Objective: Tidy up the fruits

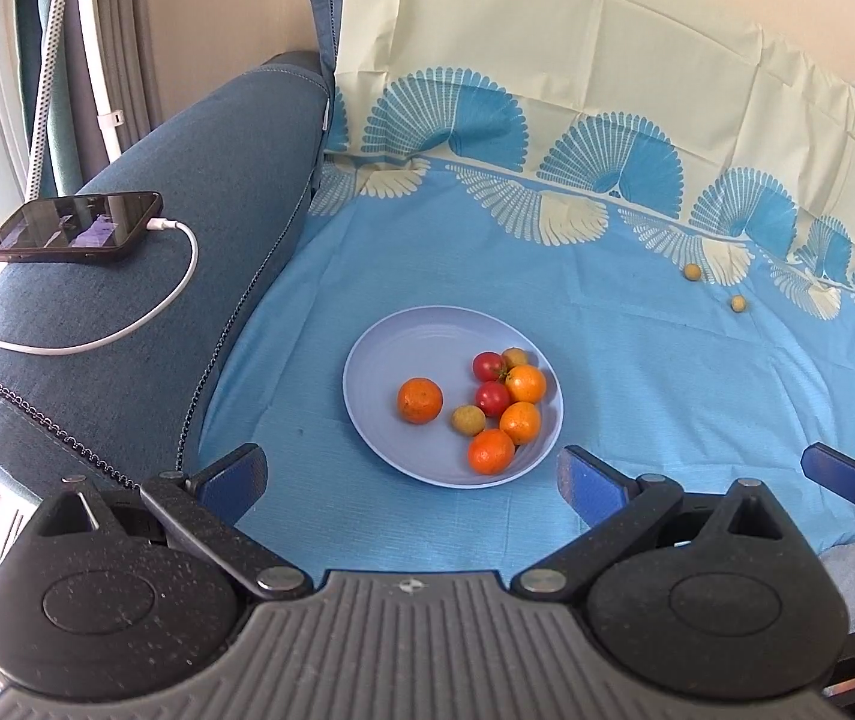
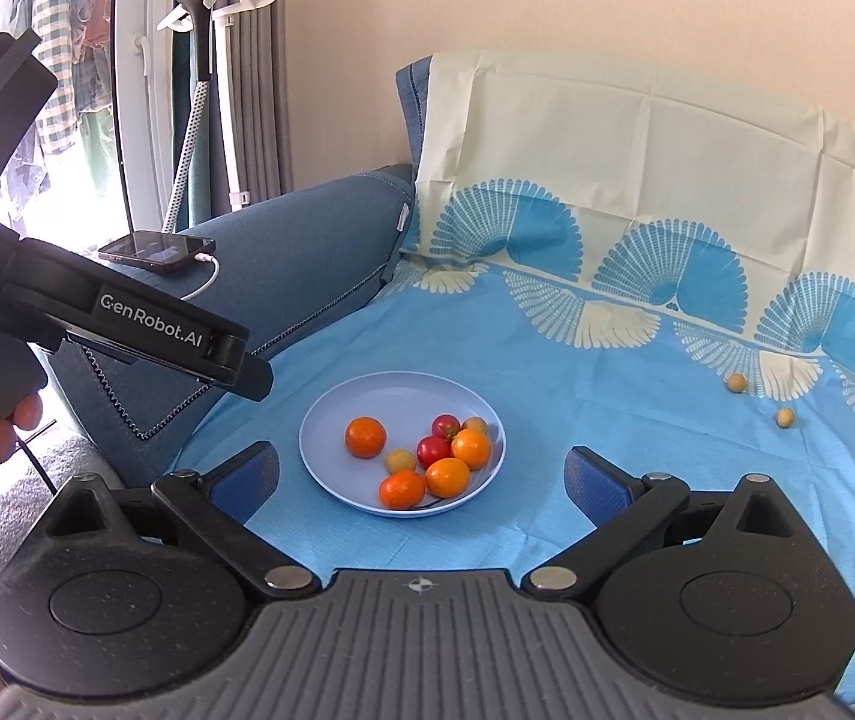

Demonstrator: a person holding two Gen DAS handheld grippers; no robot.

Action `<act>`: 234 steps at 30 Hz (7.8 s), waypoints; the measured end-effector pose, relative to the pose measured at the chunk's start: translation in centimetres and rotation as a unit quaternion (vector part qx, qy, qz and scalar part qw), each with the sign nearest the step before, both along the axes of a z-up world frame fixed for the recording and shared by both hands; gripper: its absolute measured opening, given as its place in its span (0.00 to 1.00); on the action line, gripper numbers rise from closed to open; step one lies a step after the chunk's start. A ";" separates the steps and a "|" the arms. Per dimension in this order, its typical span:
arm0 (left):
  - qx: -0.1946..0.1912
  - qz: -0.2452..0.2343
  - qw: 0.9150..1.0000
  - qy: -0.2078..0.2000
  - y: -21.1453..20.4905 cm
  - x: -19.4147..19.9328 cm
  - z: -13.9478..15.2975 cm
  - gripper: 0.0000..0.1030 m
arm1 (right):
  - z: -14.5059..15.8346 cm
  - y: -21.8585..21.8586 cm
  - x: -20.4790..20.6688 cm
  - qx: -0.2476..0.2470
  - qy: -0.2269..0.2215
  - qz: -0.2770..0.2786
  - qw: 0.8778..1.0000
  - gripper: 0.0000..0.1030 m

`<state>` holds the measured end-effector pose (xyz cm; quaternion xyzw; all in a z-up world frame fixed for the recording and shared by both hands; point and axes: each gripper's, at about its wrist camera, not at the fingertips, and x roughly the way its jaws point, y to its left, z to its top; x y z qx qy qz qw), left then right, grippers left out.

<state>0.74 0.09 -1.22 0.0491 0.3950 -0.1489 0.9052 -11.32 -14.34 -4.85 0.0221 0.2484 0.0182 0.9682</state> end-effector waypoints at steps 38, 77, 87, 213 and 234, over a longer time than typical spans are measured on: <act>0.025 -0.014 0.999 0.023 -3.4 2.2 -1.3 1.00 | -2.0 -3.6 1.4 0.052 0.026 -0.037 0.998 0.99; 0.052 -0.199 0.978 0.043 -46.5 24.6 -13.1 1.00 | -15.1 -38.7 15.6 0.035 0.037 -0.320 0.946 0.99; 0.086 -0.217 0.971 0.058 -52.2 30.1 -19.4 1.00 | -20.0 -41.9 25.3 0.004 0.072 -0.262 0.962 0.99; 0.034 0.011 0.998 0.055 -3.8 18.4 -10.1 1.00 | -10.3 -1.0 22.0 0.012 0.146 0.058 0.988 0.44; 0.043 0.036 0.997 0.050 0.0 7.1 -4.4 1.00 | -5.1 -0.2 10.0 0.034 0.116 -0.056 0.991 0.99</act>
